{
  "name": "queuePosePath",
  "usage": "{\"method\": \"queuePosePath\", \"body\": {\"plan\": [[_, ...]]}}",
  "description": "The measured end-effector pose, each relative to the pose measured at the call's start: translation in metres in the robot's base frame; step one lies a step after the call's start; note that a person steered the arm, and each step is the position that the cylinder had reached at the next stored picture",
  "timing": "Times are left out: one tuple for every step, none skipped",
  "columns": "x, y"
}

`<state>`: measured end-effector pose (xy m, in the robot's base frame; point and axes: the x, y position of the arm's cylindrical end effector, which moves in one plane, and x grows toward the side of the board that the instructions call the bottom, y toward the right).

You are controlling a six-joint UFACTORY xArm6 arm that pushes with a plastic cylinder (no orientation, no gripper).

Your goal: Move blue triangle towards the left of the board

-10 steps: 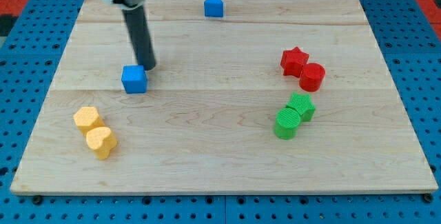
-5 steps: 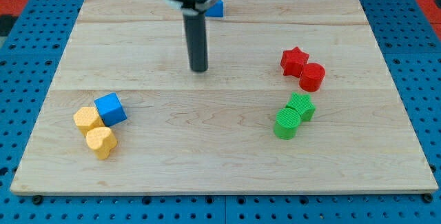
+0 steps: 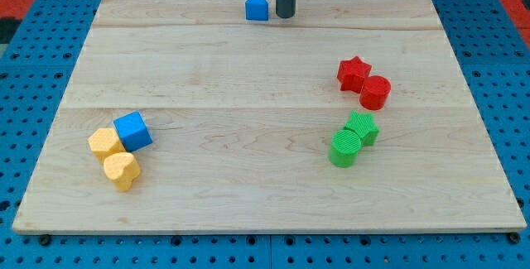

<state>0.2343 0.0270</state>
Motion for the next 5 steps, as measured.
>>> {"method": "queuePosePath", "body": {"plan": [[-0.017, -0.032], [-0.013, -0.082], [-0.008, -0.115], [-0.008, -0.133], [-0.001, -0.151]]}}
